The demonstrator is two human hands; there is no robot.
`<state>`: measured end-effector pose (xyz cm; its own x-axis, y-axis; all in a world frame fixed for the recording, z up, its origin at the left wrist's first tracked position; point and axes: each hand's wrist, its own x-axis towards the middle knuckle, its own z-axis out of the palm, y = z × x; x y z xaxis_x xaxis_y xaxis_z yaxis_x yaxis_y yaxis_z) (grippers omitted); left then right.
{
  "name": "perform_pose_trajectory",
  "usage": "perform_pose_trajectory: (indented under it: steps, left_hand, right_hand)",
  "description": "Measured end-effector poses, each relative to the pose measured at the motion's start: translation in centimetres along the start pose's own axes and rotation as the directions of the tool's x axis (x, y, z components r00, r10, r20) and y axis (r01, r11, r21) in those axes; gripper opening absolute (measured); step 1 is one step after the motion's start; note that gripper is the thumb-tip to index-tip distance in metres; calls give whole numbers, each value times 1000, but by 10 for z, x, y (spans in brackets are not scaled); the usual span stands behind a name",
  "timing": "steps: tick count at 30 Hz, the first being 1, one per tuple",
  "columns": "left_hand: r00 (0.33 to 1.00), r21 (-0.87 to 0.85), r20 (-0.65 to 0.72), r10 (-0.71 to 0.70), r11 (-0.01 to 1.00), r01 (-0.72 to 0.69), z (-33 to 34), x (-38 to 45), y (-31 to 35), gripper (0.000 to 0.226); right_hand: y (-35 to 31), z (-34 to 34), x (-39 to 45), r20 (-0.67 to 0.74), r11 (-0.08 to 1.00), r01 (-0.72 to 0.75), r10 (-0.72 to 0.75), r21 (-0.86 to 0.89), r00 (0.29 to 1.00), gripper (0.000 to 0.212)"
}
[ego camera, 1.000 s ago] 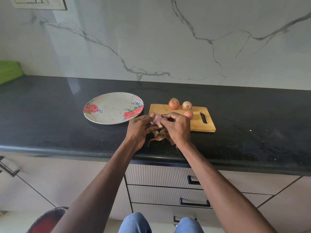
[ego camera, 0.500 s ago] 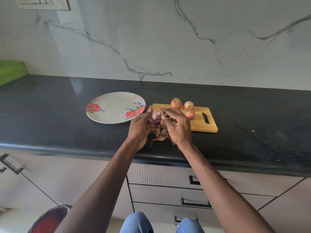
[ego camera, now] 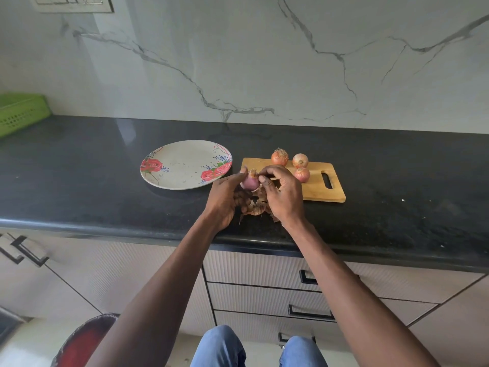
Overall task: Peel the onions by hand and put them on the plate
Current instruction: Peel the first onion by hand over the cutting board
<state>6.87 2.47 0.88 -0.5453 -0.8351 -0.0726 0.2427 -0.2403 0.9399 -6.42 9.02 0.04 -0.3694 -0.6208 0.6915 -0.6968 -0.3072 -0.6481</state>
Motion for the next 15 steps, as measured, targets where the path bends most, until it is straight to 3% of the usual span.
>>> perform_pose_trajectory:
  steps: [7,15]
  left_hand:
    - [999,-12,53,-8,1000,8,3,-2,0,28]
    - [1000,18,-28,-2,1000,2,1,2,-2,31]
  right_hand:
    - [5,8,-3,26,996,24,-22,-90,999,5]
    - [7,11,-5,38,986,85,-80,-145,996,4]
